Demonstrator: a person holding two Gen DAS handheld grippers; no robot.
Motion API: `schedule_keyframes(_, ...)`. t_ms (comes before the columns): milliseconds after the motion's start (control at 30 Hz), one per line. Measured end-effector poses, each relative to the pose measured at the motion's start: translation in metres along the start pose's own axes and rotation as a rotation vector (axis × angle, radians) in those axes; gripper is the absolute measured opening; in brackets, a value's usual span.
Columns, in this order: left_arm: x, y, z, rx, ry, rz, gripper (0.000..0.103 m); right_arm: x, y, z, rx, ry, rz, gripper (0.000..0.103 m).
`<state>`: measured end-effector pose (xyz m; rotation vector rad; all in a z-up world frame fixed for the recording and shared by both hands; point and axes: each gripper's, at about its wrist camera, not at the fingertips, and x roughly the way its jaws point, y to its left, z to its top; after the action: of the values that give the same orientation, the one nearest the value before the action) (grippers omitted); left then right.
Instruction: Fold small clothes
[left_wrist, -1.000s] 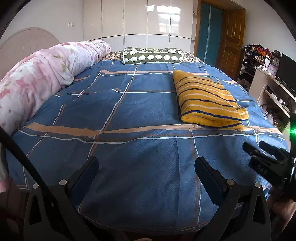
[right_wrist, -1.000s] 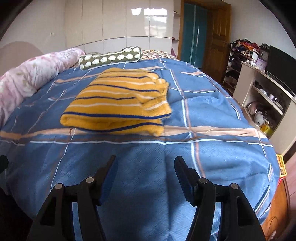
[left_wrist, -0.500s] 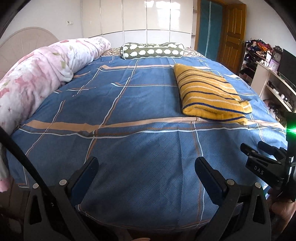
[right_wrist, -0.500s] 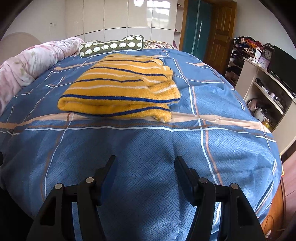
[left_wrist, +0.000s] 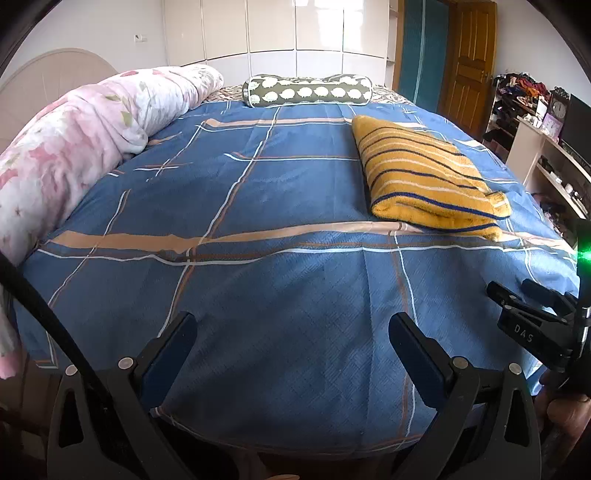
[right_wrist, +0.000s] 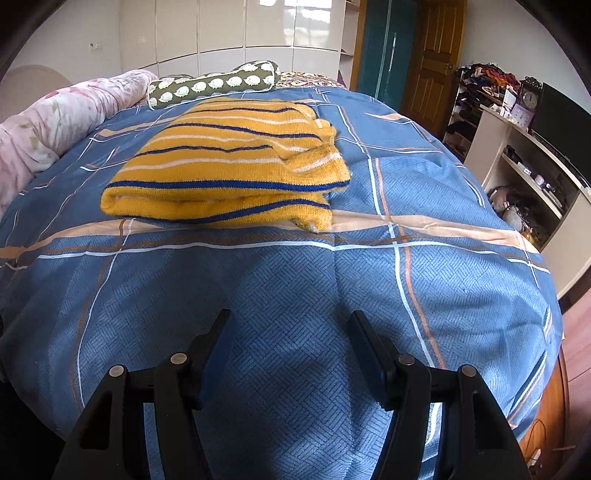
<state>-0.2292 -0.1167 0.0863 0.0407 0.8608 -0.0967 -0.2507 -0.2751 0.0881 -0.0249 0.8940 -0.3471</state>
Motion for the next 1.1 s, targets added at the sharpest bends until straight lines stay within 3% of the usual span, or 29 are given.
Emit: schedule_keyframes(1100, 0.0099, -0.0054, -0.0053, 0.038, 0.058, -0.027, 0.103, 0.0040, 0.0004, -0.0013, -0.006, 0.003, -0.003, 0.071)
